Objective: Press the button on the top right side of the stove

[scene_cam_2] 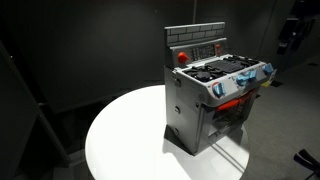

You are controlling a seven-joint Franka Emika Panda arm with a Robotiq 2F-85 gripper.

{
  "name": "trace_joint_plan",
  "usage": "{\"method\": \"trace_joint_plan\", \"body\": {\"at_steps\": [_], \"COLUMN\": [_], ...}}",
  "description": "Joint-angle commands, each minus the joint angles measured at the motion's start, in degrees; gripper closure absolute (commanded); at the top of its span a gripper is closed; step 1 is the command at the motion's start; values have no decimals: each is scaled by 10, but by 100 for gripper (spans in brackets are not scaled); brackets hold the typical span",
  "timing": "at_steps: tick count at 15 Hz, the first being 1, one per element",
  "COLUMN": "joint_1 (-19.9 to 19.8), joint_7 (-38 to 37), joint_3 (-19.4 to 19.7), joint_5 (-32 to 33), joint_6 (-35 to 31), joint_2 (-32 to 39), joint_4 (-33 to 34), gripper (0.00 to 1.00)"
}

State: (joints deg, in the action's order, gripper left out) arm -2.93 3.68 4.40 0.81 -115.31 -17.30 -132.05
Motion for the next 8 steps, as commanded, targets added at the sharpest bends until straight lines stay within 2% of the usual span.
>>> {"method": "trace_joint_plan", "body": {"at_steps": [1,8], "joint_1": [-1,-1], "joint_7": [2,4], "joint_3": [-1,-1], "joint_5": [0,0], "joint_6": [6,10], "joint_2": [-3,-5], "joint_4": [0,-1], "gripper": [0,0]}}
